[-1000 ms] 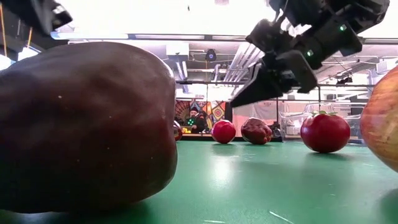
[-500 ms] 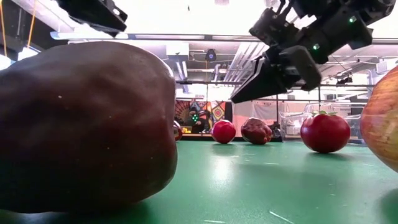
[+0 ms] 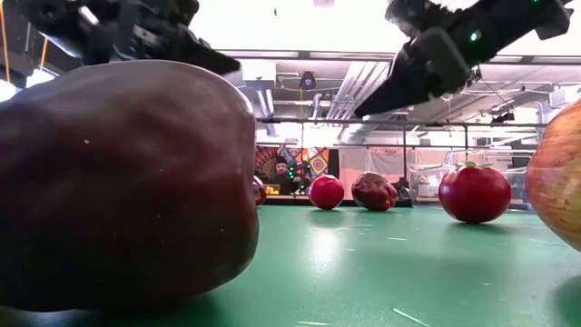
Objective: Sort produce into baskets
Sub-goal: Put the apple into the top right bin
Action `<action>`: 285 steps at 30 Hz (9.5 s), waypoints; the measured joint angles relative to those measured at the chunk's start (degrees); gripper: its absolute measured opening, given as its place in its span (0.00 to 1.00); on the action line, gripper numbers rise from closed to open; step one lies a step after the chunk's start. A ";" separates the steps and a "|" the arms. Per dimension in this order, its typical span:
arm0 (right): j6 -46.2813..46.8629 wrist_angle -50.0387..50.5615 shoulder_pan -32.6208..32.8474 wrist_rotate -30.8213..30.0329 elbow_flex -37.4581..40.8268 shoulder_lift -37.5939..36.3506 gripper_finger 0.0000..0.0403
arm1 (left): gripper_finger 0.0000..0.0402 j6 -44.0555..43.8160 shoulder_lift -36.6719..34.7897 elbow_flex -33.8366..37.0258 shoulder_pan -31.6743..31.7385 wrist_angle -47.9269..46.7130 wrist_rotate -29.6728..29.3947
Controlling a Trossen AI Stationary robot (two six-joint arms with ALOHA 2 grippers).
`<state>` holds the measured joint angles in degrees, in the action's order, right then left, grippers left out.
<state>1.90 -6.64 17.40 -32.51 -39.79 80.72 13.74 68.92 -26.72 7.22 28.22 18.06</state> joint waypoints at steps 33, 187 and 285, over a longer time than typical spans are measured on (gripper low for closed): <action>-4.95 -18.70 -18.17 14.54 -1.95 5.64 0.29 | 0.00 -3.06 9.60 0.60 9.09 6.97 -11.16; 15.04 17.52 -17.72 -9.05 -8.11 -4.01 0.00 | 0.74 -27.10 29.60 -36.30 25.57 -57.78 -34.12; 7.44 -11.45 -2.09 6.47 -1.17 0.36 0.83 | 0.66 13.86 18.41 -33.94 -3.96 -51.00 -10.96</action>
<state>9.35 -18.09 15.31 -26.04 -40.96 81.08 27.59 87.33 -60.66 3.26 -22.78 7.09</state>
